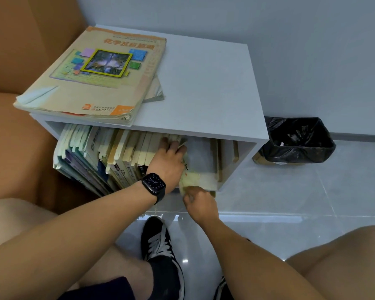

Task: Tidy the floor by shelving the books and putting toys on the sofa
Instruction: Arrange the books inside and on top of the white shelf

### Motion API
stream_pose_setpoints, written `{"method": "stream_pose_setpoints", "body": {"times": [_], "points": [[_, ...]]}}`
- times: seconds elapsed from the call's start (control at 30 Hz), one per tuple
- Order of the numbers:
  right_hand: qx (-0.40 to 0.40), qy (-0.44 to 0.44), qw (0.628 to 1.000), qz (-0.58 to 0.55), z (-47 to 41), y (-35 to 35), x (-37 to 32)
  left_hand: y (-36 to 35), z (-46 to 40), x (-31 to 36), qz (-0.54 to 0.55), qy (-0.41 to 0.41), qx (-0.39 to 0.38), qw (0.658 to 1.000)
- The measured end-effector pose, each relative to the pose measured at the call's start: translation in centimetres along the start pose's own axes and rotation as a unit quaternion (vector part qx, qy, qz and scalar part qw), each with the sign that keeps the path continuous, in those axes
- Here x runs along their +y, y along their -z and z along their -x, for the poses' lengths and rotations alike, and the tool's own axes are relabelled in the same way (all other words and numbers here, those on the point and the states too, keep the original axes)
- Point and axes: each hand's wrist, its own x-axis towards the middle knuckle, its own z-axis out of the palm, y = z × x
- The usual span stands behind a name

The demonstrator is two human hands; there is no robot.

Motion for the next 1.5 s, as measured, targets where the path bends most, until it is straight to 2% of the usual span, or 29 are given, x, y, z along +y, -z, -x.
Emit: {"method": "stream_pose_setpoints", "body": {"times": [0.07, 0.1, 0.23, 0.47, 0.57, 0.67, 0.8, 0.97, 1.1, 1.2, 1.3, 1.4, 1.5], "points": [[-0.032, -0.033, 0.982, -0.181, -1.8, 0.6, -2.8, -0.1, -0.1, 0.1, -0.004, 0.004, -0.008, 1.000], [-0.034, -0.034, 0.974, -0.221, -2.9, 0.8, -3.8, -0.1, -0.2, 0.2, -0.004, 0.005, -0.009, 1.000], [-0.074, 0.010, 0.988, -0.136, -5.1, 1.1, -5.0, -0.4, -0.4, 0.2, 0.012, 0.005, 0.000, 1.000], [-0.077, -0.031, 0.986, -0.144, -4.5, -0.1, -3.7, -1.2, -0.3, -0.9, 0.078, -0.006, 0.059, 0.995], [-0.037, -0.042, 0.990, -0.130, -4.1, 0.2, -3.1, -1.5, -0.3, -0.9, 0.122, 0.004, 0.091, 0.988], [0.037, -0.022, 0.990, -0.134, -3.4, 0.6, -3.2, -1.6, -0.2, -1.1, 0.145, 0.012, 0.130, 0.981], [0.077, -0.023, 0.986, -0.145, -3.1, 0.5, -3.7, -1.1, -0.4, -1.0, 0.165, 0.042, 0.119, 0.978], [0.066, -0.051, 0.985, -0.152, -3.0, -0.1, -3.5, -0.9, -0.4, -1.6, 0.225, 0.082, 0.117, 0.964], [-0.027, -0.044, 0.982, -0.181, -3.7, -1.3, -2.6, -1.4, -0.6, -1.8, 0.205, 0.053, 0.113, 0.971], [-0.065, -0.135, 0.950, -0.275, -5.0, -1.5, -1.4, -1.1, -0.4, -1.7, 0.192, 0.049, 0.114, 0.973], [-0.052, -0.221, 0.886, -0.403, -7.5, -1.8, -1.4, -0.7, -0.2, -1.9, 0.196, 0.031, 0.120, 0.973], [-0.086, -0.224, 0.815, -0.528, -9.2, -1.1, -3.7, -0.5, -0.3, -2.2, 0.198, -0.018, 0.117, 0.973], [-0.089, -0.223, 0.783, -0.574, -10.4, 0.1, -5.1, -0.9, -0.1, -2.5, 0.198, -0.029, 0.115, 0.973]]}}
